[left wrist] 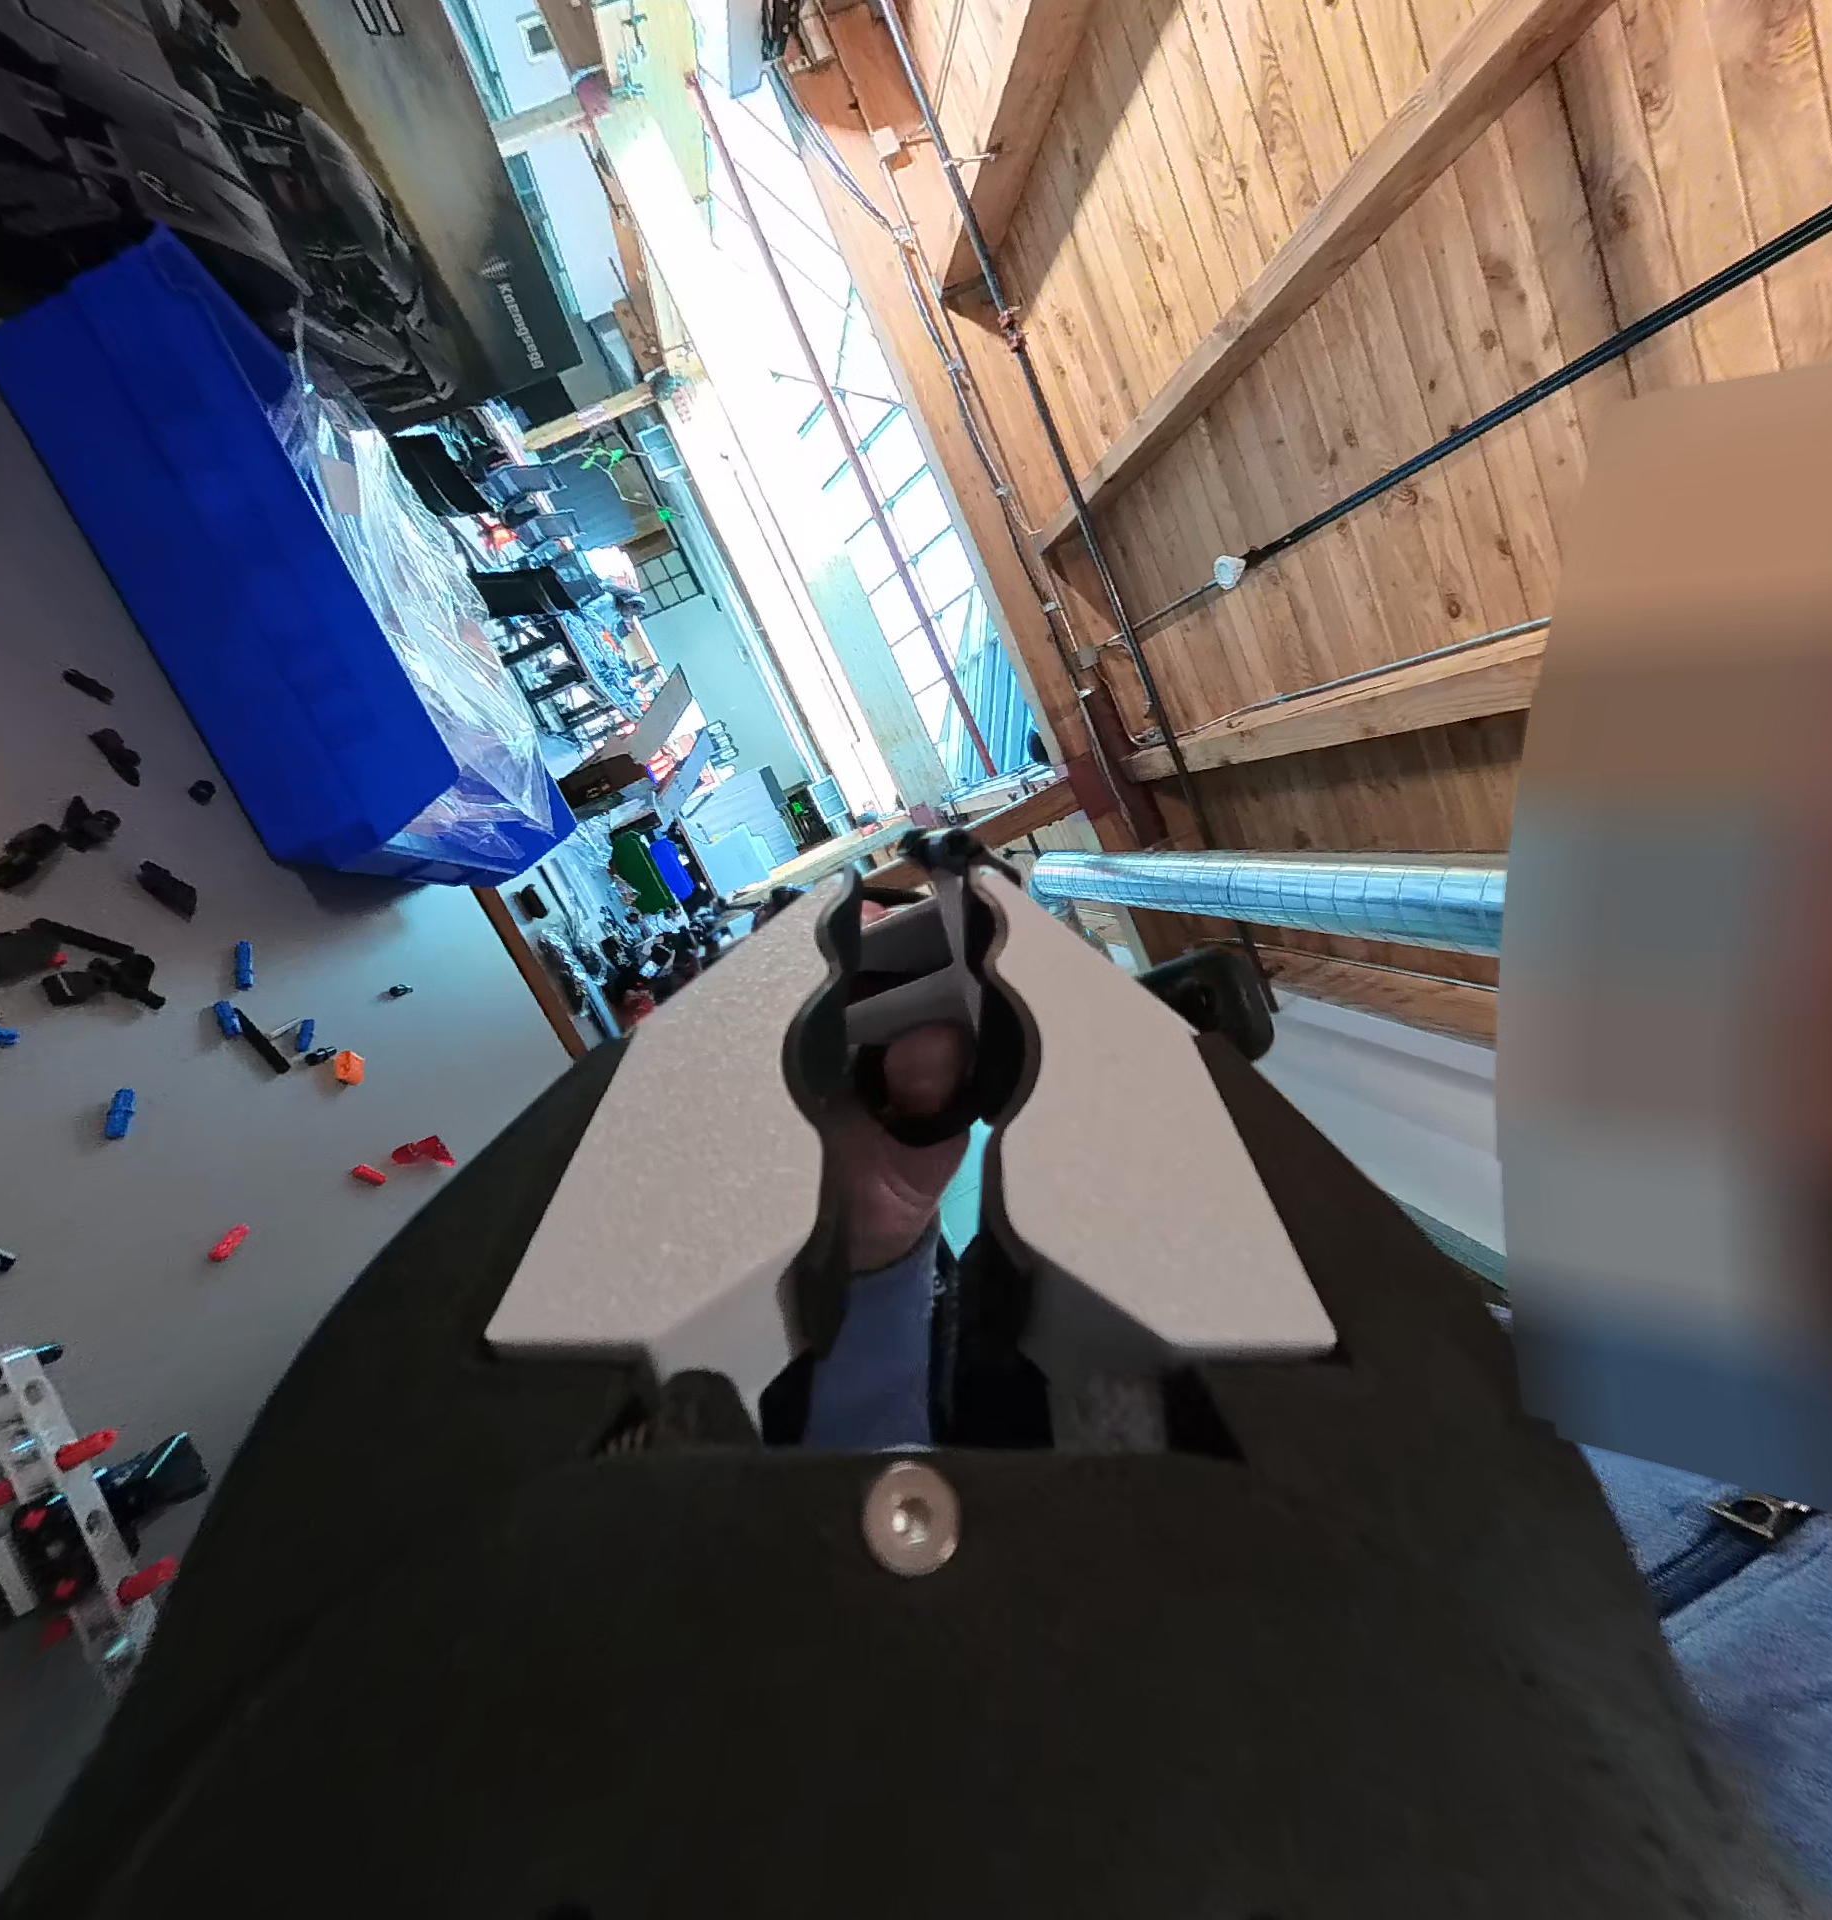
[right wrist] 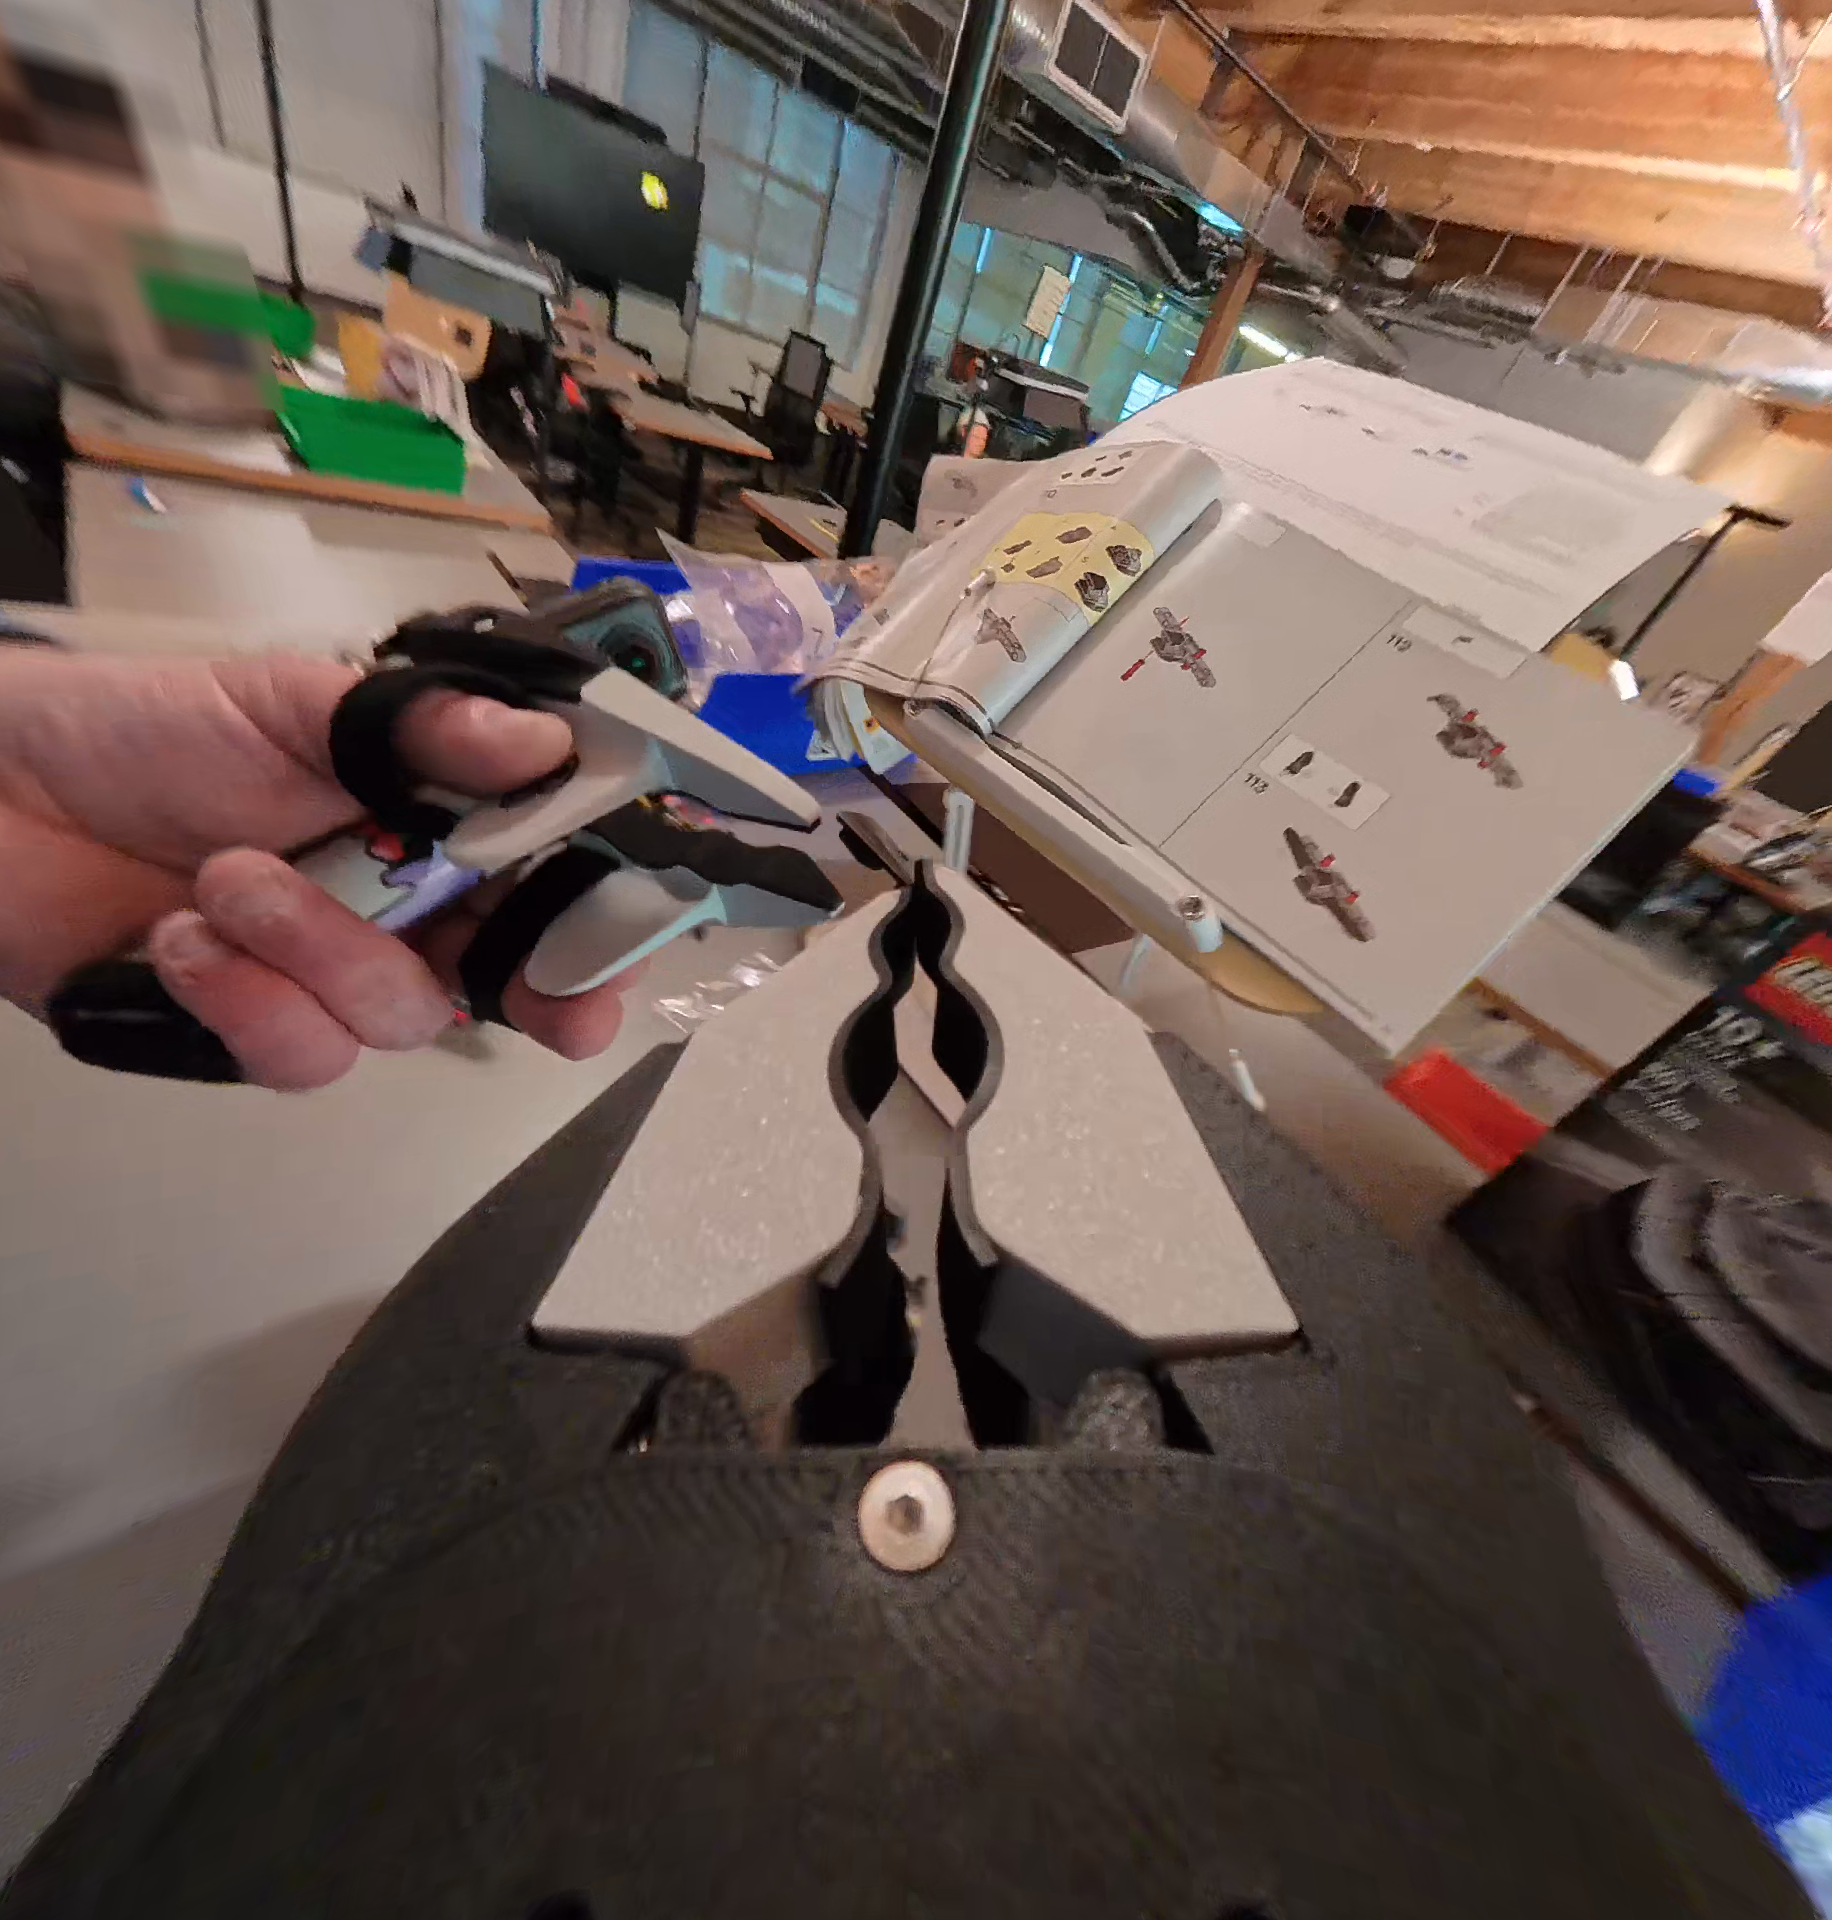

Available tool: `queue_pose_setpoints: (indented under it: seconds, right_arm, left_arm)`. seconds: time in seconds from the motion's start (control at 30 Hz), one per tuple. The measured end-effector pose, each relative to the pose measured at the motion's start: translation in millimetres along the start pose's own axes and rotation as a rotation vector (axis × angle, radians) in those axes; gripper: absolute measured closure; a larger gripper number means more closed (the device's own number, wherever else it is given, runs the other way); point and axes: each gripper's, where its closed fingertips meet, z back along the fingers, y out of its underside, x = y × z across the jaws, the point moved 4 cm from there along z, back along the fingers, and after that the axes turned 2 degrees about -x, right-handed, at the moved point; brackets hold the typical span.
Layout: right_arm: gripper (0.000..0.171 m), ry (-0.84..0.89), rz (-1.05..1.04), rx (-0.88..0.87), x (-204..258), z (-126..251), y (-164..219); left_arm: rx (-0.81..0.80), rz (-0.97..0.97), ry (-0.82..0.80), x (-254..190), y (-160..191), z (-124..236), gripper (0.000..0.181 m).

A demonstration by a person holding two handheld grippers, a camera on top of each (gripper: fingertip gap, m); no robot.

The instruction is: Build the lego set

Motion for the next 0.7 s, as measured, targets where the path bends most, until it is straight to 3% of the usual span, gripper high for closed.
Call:
queue_pose_setpoints:
  seconds: [0.17, 0.3, 0.47, 0.7]
  right_arm:
    - [0.171, -0.104, -0.467, -0.155, -23, 12, 1]
    - [0.171, -0.145, -0.729, -0.242, -39, 23, 11]
    - [0.171, -0.178, -0.831, -0.264, -38, 31, 17]
    - [0.171, -0.190, -0.844, -0.255, -36, 42, 24]
  left_arm:
    - [0.028, -0.088, -0.057, 4, 5, 1, 0.161]
    - [0.137, -0.305, -0.186, 11, 16, 3, 0.156]
    - [0.367, -0.619, -0.366, 32, 46, 12, 0.147]
    - [0.616, -0.823, -0.533, 70, 92, 23, 0.137]
